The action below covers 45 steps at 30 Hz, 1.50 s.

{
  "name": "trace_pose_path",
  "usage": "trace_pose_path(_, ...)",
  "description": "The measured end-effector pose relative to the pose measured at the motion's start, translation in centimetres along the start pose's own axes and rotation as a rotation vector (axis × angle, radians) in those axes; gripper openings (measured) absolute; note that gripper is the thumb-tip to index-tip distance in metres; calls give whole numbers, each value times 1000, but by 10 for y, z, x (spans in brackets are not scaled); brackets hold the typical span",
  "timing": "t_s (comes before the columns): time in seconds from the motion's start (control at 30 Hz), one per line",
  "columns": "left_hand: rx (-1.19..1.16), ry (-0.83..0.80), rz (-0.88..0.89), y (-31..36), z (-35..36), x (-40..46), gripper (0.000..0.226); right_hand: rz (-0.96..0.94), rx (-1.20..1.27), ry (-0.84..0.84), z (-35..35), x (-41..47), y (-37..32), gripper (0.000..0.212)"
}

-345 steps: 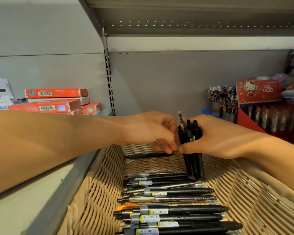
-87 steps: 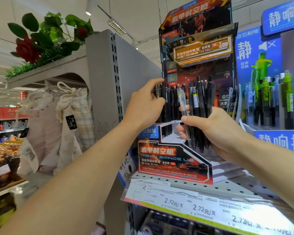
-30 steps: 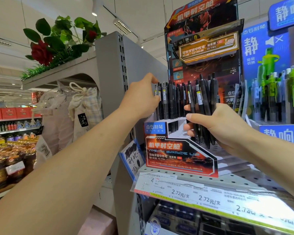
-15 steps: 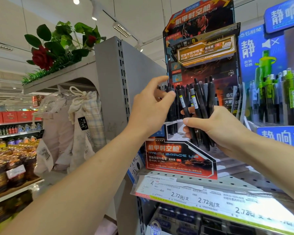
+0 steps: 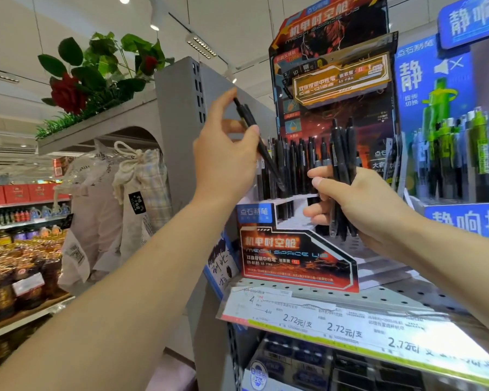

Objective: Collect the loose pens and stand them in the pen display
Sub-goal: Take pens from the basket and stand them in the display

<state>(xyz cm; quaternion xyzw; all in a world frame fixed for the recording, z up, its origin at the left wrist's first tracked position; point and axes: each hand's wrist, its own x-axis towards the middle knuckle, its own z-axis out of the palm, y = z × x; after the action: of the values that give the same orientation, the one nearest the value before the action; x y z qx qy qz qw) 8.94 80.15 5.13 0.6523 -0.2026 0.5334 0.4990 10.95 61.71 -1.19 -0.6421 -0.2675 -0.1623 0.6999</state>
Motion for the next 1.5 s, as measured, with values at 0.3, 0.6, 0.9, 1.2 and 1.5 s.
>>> trace_pose_path(0.3, 279, -38, 143, -10, -7, 2, 45, 30, 45, -80, 2, 0, 0, 12)
trace_pose_path(0.6, 421, -158, 126, -18, 3, 4, 39, 7, -70, -67, 0, -3, -3, 3)
trace_pose_path(0.9, 611, -279, 112, -15, 4, 4, 51, -3, -62, -65, 0, -3, -3, 12)
trace_pose_path(1.2, 676, -403, 8, -13, 0, 8, 48, -5, -51, -53, 0, -3, -4, 9)
trace_pose_path(1.5, 456, -273, 47, -16, 7, -19, 51, 7, 21, -40, 3, -6, -8, 15)
